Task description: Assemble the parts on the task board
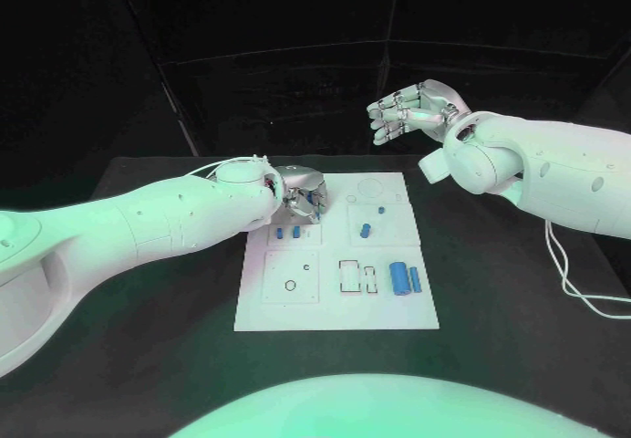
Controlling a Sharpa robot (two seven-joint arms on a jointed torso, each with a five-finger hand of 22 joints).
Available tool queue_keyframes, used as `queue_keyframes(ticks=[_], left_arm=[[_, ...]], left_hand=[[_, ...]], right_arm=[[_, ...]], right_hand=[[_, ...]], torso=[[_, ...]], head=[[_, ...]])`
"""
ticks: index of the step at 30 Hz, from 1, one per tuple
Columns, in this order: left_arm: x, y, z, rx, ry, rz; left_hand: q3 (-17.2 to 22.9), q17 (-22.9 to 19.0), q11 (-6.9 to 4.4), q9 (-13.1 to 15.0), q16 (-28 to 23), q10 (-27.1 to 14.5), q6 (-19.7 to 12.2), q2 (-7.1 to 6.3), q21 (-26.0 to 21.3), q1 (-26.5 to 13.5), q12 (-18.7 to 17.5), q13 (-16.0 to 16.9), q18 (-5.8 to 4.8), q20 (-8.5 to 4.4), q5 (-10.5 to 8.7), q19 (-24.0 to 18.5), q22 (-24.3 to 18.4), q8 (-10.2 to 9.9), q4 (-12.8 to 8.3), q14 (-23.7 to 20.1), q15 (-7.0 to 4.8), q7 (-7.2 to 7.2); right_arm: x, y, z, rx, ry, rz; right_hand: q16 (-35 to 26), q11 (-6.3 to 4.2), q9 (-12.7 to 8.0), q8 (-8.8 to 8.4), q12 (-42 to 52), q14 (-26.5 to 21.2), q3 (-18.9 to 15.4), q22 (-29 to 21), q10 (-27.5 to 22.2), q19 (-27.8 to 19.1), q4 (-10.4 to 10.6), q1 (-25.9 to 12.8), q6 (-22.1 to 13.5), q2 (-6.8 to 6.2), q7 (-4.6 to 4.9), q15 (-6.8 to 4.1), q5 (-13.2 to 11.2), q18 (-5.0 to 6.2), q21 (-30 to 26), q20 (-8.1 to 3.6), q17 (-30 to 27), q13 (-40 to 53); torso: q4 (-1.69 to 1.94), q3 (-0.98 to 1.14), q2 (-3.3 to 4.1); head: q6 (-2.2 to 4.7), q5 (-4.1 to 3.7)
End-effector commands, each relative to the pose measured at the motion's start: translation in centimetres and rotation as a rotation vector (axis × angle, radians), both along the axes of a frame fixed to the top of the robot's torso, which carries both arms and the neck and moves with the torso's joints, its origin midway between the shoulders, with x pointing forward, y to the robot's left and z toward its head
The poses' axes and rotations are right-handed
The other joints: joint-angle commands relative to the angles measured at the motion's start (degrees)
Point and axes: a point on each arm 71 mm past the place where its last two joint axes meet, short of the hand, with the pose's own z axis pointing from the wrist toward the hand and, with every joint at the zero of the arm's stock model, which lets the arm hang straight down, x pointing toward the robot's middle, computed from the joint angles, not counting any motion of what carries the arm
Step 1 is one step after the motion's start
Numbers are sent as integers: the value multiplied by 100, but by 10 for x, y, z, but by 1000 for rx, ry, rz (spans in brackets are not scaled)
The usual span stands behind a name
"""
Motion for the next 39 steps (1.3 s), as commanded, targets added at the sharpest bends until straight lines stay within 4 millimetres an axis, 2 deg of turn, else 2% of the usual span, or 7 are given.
queue_keyframes(ticks=[1,22,30,39], left_arm=[[0,1,-4,24,18,2],[1,7,-6,17,1,24],[-2,11,0,-46,-34,18],[-3,12,19,-131,-59,27]], left_hand=[[52,13,5,-10,50,34,60,63,33,1,-43,-15,-64,37,-1,167,61,-29,-1,52,3,3],[449,5,-49,-86,173,451,452,323,264,235,-94,-117,-114,21,0,246,326,-16,-62,135,-32,-2],[511,-10,-65,-98,186,534,537,319,307,245,-111,-134,-125,11,0,261,376,-11,-61,145,-45,-14],[527,-16,-63,-105,188,548,547,305,317,248,-123,-141,-127,8,-1,264,387,-19,-64,147,-46,-10]], right_arm=[[0,1,2,5,-12,7],[0,1,2,5,-12,8],[0,0,2,5,-13,6],[1,-2,2,4,-13,2]], right_hand=[[-26,11,5,36,-24,17,13,-5,8,29,31,22,-26,12,3,17,30,30,-12,4,6,-8],[-26,11,5,36,-24,17,13,-5,8,29,31,22,-26,12,3,17,30,30,-12,4,6,-8],[-26,11,6,39,-23,22,11,-4,12,36,36,22,-22,12,3,16,31,29,-19,3,8,-8],[-26,11,6,39,-23,22,11,-4,12,36,36,22,-22,12,3,16,31,29,-19,3,8,-8]], torso=[[8,1,-2],[19,-4,-5],[21,-2,-9],[24,-4,-11]], head=[[-11,-8],[-36,-29],[-21,-20],[5,6]])
